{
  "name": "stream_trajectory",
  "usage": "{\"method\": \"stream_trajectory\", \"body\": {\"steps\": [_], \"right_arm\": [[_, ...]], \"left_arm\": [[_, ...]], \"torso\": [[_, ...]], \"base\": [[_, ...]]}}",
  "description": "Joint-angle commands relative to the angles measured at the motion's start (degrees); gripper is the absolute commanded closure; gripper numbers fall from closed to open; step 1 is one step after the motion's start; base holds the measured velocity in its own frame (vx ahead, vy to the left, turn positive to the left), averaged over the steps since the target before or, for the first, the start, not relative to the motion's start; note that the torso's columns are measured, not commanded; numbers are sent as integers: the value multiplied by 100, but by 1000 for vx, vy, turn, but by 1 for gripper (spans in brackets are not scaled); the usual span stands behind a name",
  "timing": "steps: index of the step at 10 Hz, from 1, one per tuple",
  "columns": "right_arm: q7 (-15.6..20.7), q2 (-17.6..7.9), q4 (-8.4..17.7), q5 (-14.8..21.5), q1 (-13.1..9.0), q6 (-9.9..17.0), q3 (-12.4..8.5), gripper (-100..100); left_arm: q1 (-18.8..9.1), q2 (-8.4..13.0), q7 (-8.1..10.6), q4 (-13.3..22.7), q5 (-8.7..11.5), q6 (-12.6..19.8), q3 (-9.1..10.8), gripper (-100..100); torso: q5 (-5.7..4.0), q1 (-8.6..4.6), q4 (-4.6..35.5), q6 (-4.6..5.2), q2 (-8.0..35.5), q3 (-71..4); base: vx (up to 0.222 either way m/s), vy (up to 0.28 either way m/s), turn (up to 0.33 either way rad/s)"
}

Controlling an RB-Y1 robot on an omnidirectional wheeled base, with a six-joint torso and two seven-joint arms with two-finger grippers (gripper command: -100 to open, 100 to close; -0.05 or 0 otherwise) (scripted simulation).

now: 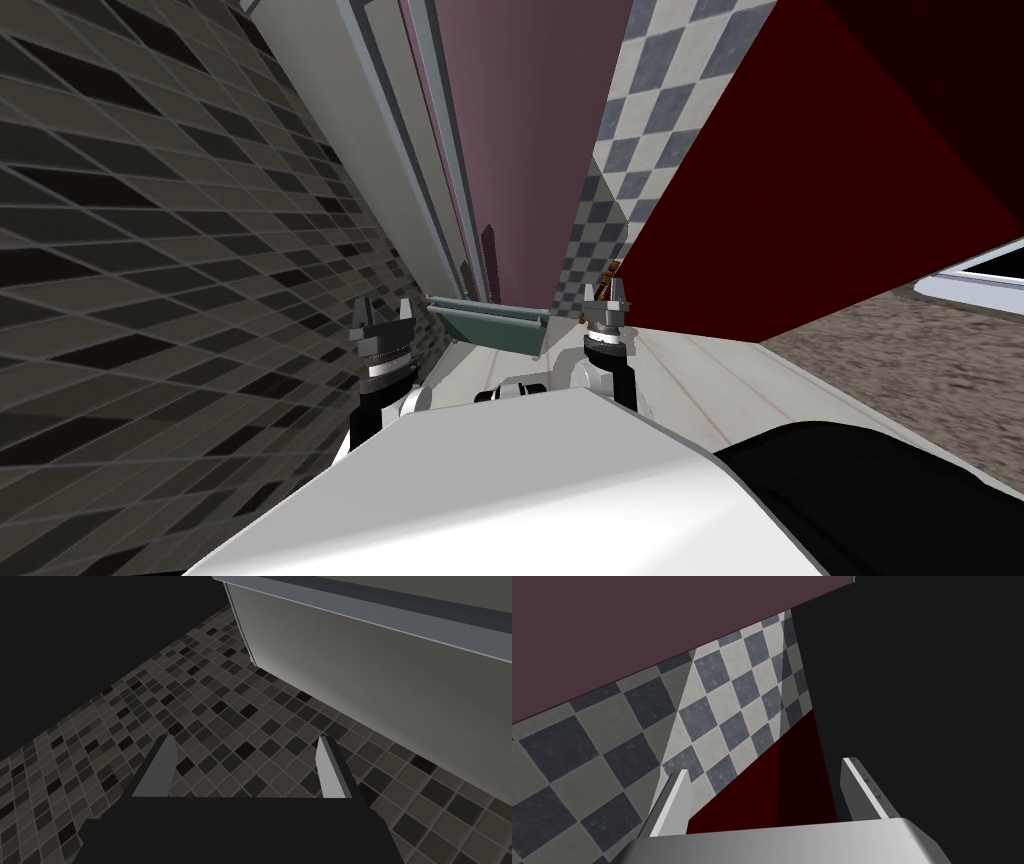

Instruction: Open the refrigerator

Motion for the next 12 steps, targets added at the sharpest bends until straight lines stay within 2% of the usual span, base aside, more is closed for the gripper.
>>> {"method": "stream_trajectory", "body": {"steps": [1,2,5,9,10,12], "right_arm": [[0,0,0,0,0,0,0,0],[0,0,2,0,0,0,0,0],[0,0,3,0,2,0,0,0],[0,0,3,0,1,1,0,0],[0,0,3,0,1,1,0,0],[0,0,3,0,1,1,0,0]], "left_arm": [[-27,173,-6,143,-6,-120,-12,-100],[-63,320,-15,342,-14,-290,-30,-100],[-141,499,-34,764,-31,-652,-67,-100],[-279,657,-68,1448,-61,-1254,-135,-100],[-279,657,-68,1519,-61,-1260,-135,-100],[-363,709,-88,1960,-80,-1593,-176,-100]], "torso": [[0,0,423,0,423,-846],[1,2,611,1,611,-1243],[0,1,687,0,680,-1389],[0,2,692,0,693,-1382],[0,-1,692,0,691,-1383],[0,-1,692,0,694,-1381]], "base": [[21,1,-39],[47,0,-64],[64,4,-52],[68,6,-67],[55,-2,-16],[57,4,-64]]}}
